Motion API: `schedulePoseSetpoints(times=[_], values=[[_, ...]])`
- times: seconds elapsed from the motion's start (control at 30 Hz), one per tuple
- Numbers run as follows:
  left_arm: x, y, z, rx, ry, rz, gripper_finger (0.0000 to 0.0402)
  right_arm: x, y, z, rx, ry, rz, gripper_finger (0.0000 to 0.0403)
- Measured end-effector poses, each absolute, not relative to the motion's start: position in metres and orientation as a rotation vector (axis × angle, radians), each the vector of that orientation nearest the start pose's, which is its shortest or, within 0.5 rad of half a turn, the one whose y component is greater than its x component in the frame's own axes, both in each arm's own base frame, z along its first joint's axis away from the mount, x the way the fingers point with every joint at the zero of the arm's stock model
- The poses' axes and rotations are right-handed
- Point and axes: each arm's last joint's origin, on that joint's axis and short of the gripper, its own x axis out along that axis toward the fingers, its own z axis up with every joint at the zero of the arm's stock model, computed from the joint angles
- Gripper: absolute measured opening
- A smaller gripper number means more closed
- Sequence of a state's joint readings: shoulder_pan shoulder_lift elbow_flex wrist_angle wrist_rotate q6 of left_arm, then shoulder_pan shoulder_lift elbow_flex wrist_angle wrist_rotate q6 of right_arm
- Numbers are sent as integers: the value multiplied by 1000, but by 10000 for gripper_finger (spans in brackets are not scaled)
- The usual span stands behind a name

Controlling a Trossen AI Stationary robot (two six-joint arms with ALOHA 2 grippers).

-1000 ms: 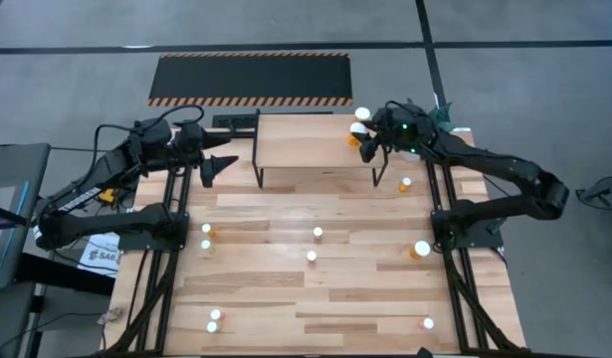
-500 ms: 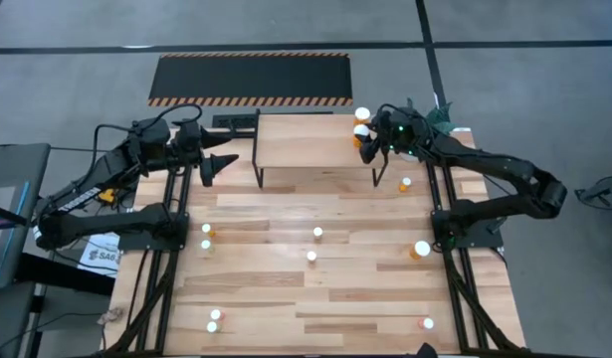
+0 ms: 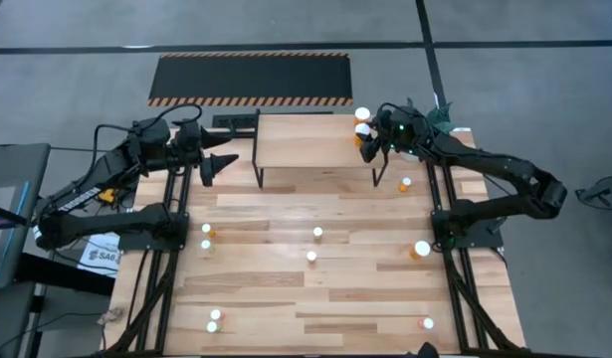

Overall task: Pick and place medicine bottles onto shelf by color
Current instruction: Put the top large orange pill bottle on the shelf aligned with the other large orange pill bottle

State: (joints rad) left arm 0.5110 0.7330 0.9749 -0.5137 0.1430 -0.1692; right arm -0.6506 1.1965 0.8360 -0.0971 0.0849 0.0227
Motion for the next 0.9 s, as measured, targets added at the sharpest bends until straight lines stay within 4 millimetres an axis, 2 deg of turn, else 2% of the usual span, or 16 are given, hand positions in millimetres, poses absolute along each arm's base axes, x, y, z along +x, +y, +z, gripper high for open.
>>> schedulePoseSetpoints(times=[0.27,0.73,0.9], values=[[124,65,371,-254,228,387,297,206,-159,275,160,459,-720,255],[124,65,371,-254,228,387,297,206,-158,275,154,460,-716,257],[124,65,371,-254,228,387,297,203,-156,284,143,446,-716,257]])
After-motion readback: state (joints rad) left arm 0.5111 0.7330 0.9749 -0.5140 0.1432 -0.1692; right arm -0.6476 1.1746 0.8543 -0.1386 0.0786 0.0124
